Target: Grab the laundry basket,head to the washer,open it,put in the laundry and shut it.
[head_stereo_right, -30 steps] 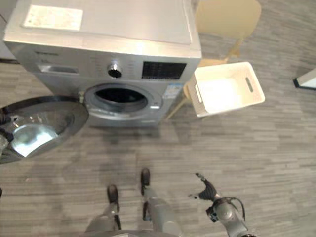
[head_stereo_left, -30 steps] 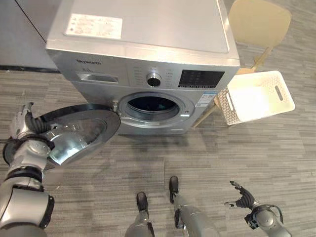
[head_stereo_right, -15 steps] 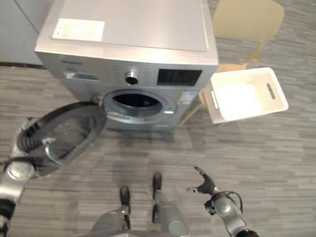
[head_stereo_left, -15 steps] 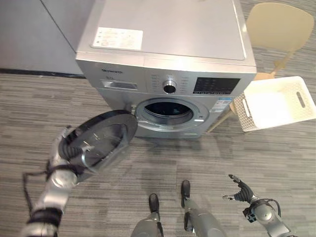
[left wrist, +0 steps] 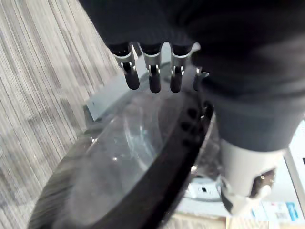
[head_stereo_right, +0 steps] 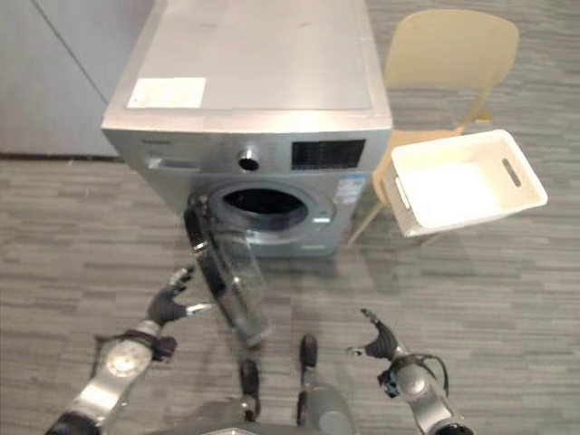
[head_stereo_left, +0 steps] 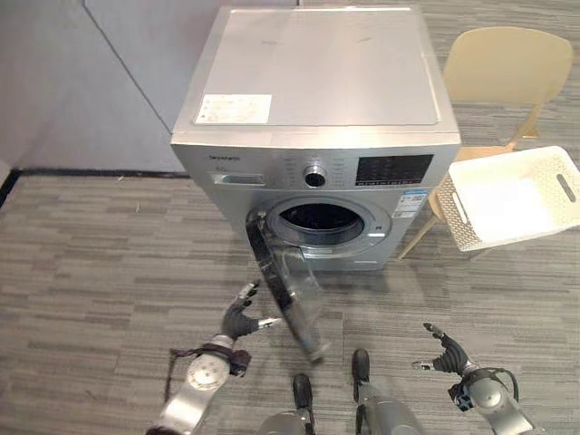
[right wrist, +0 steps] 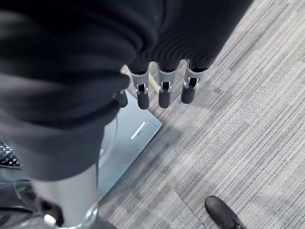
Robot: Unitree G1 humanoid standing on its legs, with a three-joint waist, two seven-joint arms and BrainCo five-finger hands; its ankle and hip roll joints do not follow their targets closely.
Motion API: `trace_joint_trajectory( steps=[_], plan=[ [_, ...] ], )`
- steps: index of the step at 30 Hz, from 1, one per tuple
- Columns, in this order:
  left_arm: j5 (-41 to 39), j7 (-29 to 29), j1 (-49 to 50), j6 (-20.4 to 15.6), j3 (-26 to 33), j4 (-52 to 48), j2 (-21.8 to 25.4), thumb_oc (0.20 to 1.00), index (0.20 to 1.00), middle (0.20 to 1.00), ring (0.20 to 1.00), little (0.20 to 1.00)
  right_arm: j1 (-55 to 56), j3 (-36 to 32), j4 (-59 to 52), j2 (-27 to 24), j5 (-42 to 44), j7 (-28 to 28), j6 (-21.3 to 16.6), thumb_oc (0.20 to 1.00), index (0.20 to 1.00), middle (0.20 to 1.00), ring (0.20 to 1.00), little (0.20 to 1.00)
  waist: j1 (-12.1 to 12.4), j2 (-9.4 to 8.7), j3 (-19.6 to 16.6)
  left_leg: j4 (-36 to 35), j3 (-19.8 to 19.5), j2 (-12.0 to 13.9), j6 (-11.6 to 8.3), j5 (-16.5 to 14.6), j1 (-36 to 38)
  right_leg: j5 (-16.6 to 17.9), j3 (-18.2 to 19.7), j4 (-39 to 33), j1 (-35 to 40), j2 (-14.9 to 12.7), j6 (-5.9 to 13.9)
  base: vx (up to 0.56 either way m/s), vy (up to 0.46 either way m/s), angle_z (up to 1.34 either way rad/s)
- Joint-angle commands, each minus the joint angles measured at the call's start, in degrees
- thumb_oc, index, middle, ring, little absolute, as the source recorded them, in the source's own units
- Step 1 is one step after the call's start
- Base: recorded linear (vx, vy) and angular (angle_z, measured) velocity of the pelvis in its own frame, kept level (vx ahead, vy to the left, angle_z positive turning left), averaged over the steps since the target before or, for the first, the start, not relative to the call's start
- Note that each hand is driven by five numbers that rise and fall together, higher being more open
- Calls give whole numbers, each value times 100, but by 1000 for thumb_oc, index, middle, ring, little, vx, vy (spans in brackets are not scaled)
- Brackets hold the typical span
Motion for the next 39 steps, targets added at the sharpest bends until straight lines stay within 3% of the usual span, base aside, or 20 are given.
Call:
trace_joint_trajectory(
  steps=[1, 4, 6, 8, 11, 16, 22, 25, 27, 29, 33, 34, 39],
  plan=[
    [422, 596, -1488, -70, -188, 1221, -488, 1000, 1000, 1000, 1000, 1000, -249, 254, -165, -103, -119, -179, -21, 1000, 1000, 1000, 1000, 1000, -414, -186, 39, 128, -146, -83, -47, -98, -470, -856, 132, 666, -11, -206, 453, -128, 6, -29],
    [467, 996, -2944, -39, -456, 2318, -447, 1000, 1000, 1000, 1000, 1000, -557, 511, -301, -284, -39, -283, -29, 1000, 1000, 1000, 1000, 1000, -714, -256, 138, 90, 51, -21, -53, 4, -808, -738, 391, 718, -457, -123, 444, -106, 17, -41],
    [678, 1259, -4692, 62, -702, 3596, 196, 1000, 1000, 1000, 1000, 1000, -791, 722, -520, -504, 109, -310, -131, 1000, 1000, 1000, 1000, 1000, -996, -338, 202, 31, 240, 42, -73, 130, -1140, -574, 571, 703, -857, -38, 482, -105, -3, -85],
    [1023, 1450, -5944, 145, -944, 4189, 876, 1000, 1000, 1000, 1000, 1000, -823, 762, -783, -634, 312, -304, -328, 1000, 1000, 1000, 1000, 1000, -1166, -385, 235, -8, 259, 73, -104, 221, -1404, -456, 628, 655, -1117, -28, 529, -63, -23, -78],
    [1692, 1704, -6595, 298, -1238, 4343, 1272, 1000, 1000, 1000, 1000, 1000, -766, 665, -896, -641, 420, -337, -501, 1000, 1000, 1000, 1000, 1000, -1156, -365, 295, -29, 198, 76, -117, 277, -1564, -403, 606, 612, -1271, -68, 548, -24, -27, -21],
    [1920, 1830, -6715, 282, -1326, 4228, 1497, 1000, 1000, 1000, 1000, 1000, -635, 605, -782, -630, 462, -342, -600, 1000, 1000, 1000, 1000, 1000, -1088, -297, 310, -29, 82, 26, -154, 283, -1640, -395, 510, 544, -1287, -136, 567, 4, -16, 5],
    [1743, 1963, -5587, 109, -810, 3159, 1377, 1000, 1000, 1000, 1000, 1000, -368, 519, -640, -515, 354, -366, -577, 1000, 1000, 1000, 1000, 1000, -910, -263, 160, -29, -40, -11, -174, 225, -1448, -458, 400, 468, -1042, -152, 546, 28, -29, 10],
    [1453, 1847, -3420, -110, -112, 1429, 829, 1000, 1000, 1000, 1000, 1000, -196, 308, -438, -285, 162, -448, -401, 1000, 1000, 1000, 1000, 1000, -655, -256, 33, -29, -166, -43, -173, 103, -968, -622, 269, 434, -472, -136, 498, 111, -57, 15],
    [1401, 1745, -2865, -158, 37, 1077, 730, 1000, 1000, 1000, 1000, 1000, -147, 227, -395, -258, 99, -455, -359, 1000, 1000, 1000, 1000, 1000, -599, -260, -21, -29, -188, -59, -171, 92, -873, -637, 241, 407, -348, -124, 486, 98, -28, 20],
    [1088, 1425, -1498, -310, 393, 426, 404, 1000, 1000, 1000, 1000, 1000, -92, 10, -129, -132, 1, -485, -223, 1000, 1000, 1000, 1000, 1000, -419, -235, -130, -29, -252, -77, -165, 44, -597, -725, 160, 374, -11, -120, 454, 90, -18, 27],
    [652, 1099, -414, -348, 708, 280, 204, 1000, 1000, 1000, 1000, 1000, -48, -149, 172, -25, -42, -467, -132, 1000, 1000, 1000, 1000, 1000, -299, -218, -282, -29, -348, -112, -157, 30, -333, -771, 55, 331, 316, -115, 425, 64, -22, 24],
    [472, 882, 157, -299, 912, 541, 50, 1000, 1000, 1000, 1000, 1000, -78, -239, 360, 57, -61, -444, -84, 1000, 1000, 1000, 1000, 1000, -203, -204, -394, -29, -397, -128, -144, 18, -196, -800, 10, 315, 468, -104, 411, 46, -10, 24],
    [239, 635, 815, -165, 1254, 1437, -228, 1000, 1000, 1000, 1000, 1000, -76, -404, 708, 202, 86, -410, -39, 1000, 1000, 1000, 1000, 1000, -81, -205, -574, -29, -489, -150, -132, -7, 66, -874, -80, 312, 762, -105, 391, 36, 0, 17]
  ],
)
